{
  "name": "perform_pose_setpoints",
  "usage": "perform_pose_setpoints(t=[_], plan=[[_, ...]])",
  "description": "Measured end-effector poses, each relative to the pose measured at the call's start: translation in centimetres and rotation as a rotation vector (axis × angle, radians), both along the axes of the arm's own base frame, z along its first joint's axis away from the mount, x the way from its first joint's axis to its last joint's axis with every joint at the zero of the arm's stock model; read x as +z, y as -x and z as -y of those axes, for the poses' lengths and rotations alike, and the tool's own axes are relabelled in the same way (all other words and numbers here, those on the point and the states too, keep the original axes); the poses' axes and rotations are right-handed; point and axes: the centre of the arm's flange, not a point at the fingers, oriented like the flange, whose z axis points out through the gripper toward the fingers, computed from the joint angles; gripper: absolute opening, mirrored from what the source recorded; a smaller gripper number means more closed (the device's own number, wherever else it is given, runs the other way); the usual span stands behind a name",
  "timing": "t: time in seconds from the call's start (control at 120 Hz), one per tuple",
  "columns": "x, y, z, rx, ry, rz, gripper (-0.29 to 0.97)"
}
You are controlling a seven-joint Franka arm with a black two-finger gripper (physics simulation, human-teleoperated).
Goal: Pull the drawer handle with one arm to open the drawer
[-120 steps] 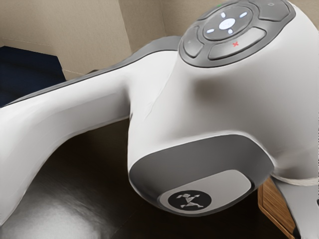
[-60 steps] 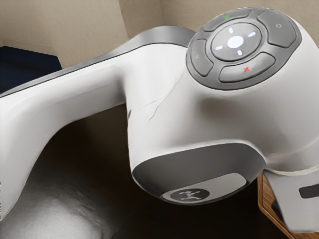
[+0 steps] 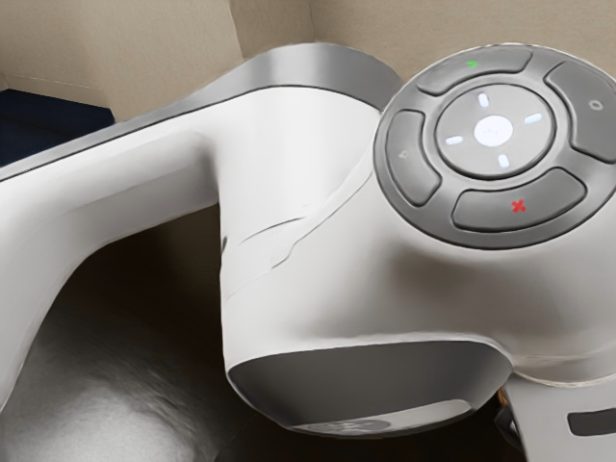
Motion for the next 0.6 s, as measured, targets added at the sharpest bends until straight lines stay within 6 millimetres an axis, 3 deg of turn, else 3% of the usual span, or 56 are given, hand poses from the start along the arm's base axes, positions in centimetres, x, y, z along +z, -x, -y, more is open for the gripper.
perform_pose_setpoints(t=[0.433,0.6], plan=[[-1.9,-2.5,-0.2,0.009,0.026,-0.028,0.68],[-2.8,-3.9,-1.2,0.036,0.017,-0.036,0.68]])
